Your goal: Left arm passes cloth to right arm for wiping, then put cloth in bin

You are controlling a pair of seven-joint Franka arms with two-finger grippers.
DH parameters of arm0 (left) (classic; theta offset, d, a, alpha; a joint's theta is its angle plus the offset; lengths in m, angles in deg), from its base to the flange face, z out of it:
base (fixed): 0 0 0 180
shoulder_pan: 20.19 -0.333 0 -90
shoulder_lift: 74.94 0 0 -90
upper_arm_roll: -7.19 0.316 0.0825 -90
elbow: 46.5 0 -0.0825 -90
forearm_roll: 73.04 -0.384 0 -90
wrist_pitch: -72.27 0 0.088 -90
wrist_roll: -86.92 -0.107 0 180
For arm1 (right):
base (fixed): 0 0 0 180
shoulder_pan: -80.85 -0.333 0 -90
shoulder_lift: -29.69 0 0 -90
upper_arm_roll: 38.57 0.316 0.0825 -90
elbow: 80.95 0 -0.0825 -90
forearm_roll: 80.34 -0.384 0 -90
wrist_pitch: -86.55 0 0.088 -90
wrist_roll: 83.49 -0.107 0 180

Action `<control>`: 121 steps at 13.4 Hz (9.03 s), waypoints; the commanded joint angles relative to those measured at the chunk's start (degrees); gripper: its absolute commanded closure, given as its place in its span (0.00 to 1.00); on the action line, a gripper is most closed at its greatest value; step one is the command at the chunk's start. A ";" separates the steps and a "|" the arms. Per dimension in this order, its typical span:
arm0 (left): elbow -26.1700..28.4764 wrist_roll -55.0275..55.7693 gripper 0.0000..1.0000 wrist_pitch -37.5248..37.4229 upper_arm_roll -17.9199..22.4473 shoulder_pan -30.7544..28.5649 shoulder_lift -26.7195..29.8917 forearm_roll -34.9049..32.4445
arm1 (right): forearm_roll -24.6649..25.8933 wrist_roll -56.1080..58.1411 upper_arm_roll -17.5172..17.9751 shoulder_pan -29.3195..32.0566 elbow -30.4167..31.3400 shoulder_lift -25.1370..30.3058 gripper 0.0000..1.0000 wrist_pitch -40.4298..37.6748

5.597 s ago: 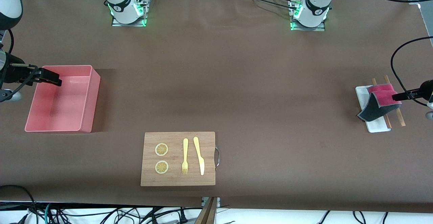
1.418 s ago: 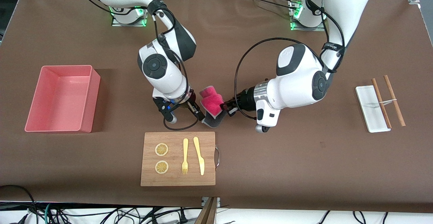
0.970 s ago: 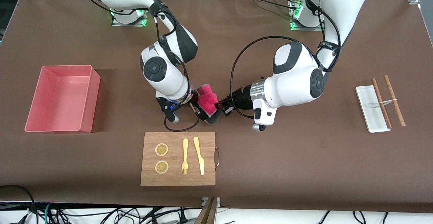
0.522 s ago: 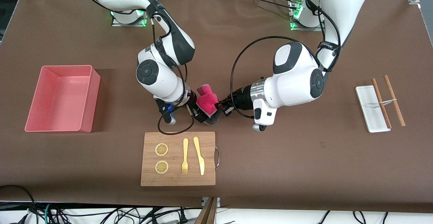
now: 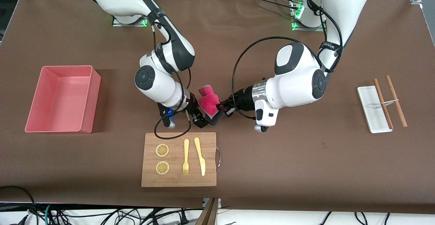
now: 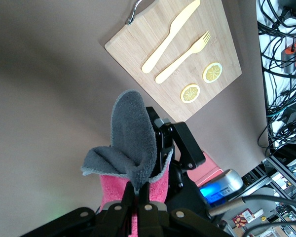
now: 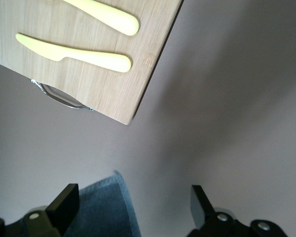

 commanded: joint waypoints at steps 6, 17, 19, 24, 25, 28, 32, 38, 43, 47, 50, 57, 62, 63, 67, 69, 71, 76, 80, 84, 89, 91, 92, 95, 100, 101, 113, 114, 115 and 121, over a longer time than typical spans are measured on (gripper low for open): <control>-2.02 -0.13 1.00 0.17 0.38 0.53 -1.11 1.46 | -7.85 0.56 0.49 -0.24 3.70 0.54 0.01 6.96; -1.93 -0.31 1.00 0.17 0.38 0.44 -1.02 1.38 | -9.78 0.30 1.46 -0.51 3.88 0.72 0.63 6.96; -2.02 -0.31 1.00 0.17 0.38 0.44 -1.02 1.38 | -11.19 0.56 1.37 -0.51 3.79 0.81 0.70 6.96; -1.93 -0.40 1.00 0.17 0.38 0.44 -1.02 1.38 | -11.28 0.56 1.63 -0.51 3.52 0.89 1.00 6.87; -2.02 -0.40 1.00 0.17 0.38 0.44 -1.10 1.38 | -11.71 0.56 1.72 -0.42 3.44 0.89 1.00 6.87; -1.93 -0.40 1.00 0.17 0.38 0.44 -1.11 1.38 | -13.12 0.56 1.72 -0.33 3.35 0.98 1.00 6.87; -1.93 -0.40 1.00 0.17 0.38 0.44 -1.10 1.38 | -13.30 4.05 1.72 0.11 3.44 1.24 1.00 6.08; -1.93 -0.40 1.00 0.17 0.38 0.44 -1.02 1.38 | -13.21 9.08 1.63 8.79 1.69 5.28 0.26 -9.01; -1.93 -0.48 1.00 0.17 0.38 0.44 -1.11 1.38 | -19.25 9.09 1.46 9.95 -1.84 5.29 0.16 -12.91; -1.93 -0.48 1.00 0.17 0.38 0.44 -1.02 1.38 | -21.47 8.65 1.72 10.04 -2.01 5.29 0.02 -12.82; -1.93 -0.48 1.00 0.17 0.38 0.44 -1.11 1.38 | -25.60 9.09 1.72 9.69 -2.10 5.29 0.02 -12.47; -1.84 -0.48 1.00 0.17 0.38 0.35 -1.11 1.38 | -27.36 7.86 2.95 8.02 0.53 3.27 0.02 -12.91; -1.84 -0.48 1.00 0.17 0.38 0.44 -1.11 1.38 | -31.66 7.51 2.95 7.76 1.33 3.35 0.01 -12.21; -1.84 -0.48 1.00 0.17 0.38 0.44 -1.11 1.29 | -32.98 7.51 2.95 7.58 1.24 3.35 0.01 -12.03; -1.84 -0.48 1.00 0.17 0.38 0.44 -1.11 1.29 | -35.44 7.51 2.95 6.44 1.33 3.35 0.01 -9.14; -1.84 -0.48 1.00 0.17 0.38 0.44 -1.11 1.29 | -35.89 7.51 2.95 5.83 1.33 3.27 0.13 -7.72; -1.84 -0.48 1.00 0.17 0.47 0.44 -1.11 1.29 | -35.98 7.51 2.95 5.73 1.33 3.27 0.68 -7.37; -1.84 -0.48 1.00 0.17 0.38 0.44 -1.11 1.29 | -35.89 7.77 2.86 6.08 1.15 3.27 1.00 -7.98; -1.84 -0.40 0.64 0.17 0.38 0.26 -1.11 1.38 | -35.54 7.68 2.78 6.17 0.89 3.27 1.00 -7.98; -1.84 -0.13 0.00 -0.09 0.47 -0.26 -0.49 0.85 | -33.96 8.03 2.78 5.21 1.24 2.22 1.00 -7.98; -1.84 -0.31 0.00 -3.51 0.29 -5.53 1.87 0.59 | -25.09 13.11 2.78 4.06 5.44 1.60 1.00 -8.25; -0.88 -0.31 0.00 -4.74 0.47 -7.90 3.89 0.50 | -22.11 15.06 2.78 3.98 6.95 1.60 1.00 -10.17; -0.88 -0.57 0.00 -7.27 0.47 -9.48 4.34 -0.29 | -20.35 15.06 2.78 3.89 7.82 1.60 1.00 -10.18; -0.88 -13.97 0.00 -16.33 0.12 -16.06 4.96 -2.75 | -15.07 15.50 2.78 3.80 10.64 1.60 1.00 -11.14; -0.79 -15.95 0.00 -30.73 0.47 -19.78 12.23 -10.89 | -0.86 17.43 2.16 4.15 12.49 1.68 1.00 -18.07; -0.70 -16.21 0.00 -34.60 0.30 -19.86 13.91 -13.97 | 1.70 18.31 1.46 4.24 12.49 1.68 1.00 -19.40; 22.85 -40.29 0.00 -38.07 0.29 -27.25 35.63 -32.79 | 7.62 59.94 -21.38 5.91 12.93 1.33 1.00 -27.67; 23.64 -40.73 0.00 -37.37 0.29 -27.33 35.63 -34.03 | 8.05 62.67 -22.53 6.00 12.93 1.07 1.00 -27.67; 23.99 -41.96 0.00 -36.40 0.29 -27.51 35.63 -34.74 | 9.88 64.09 -22.97 6.00 12.93 1.07 1.00 -27.67; 23.82 -45.66 0.00 -33.14 0.29 -30.94 35.11 -33.60 | 10.35 54.47 -22.27 1.27 12.14 -0.69 1.00 -24.34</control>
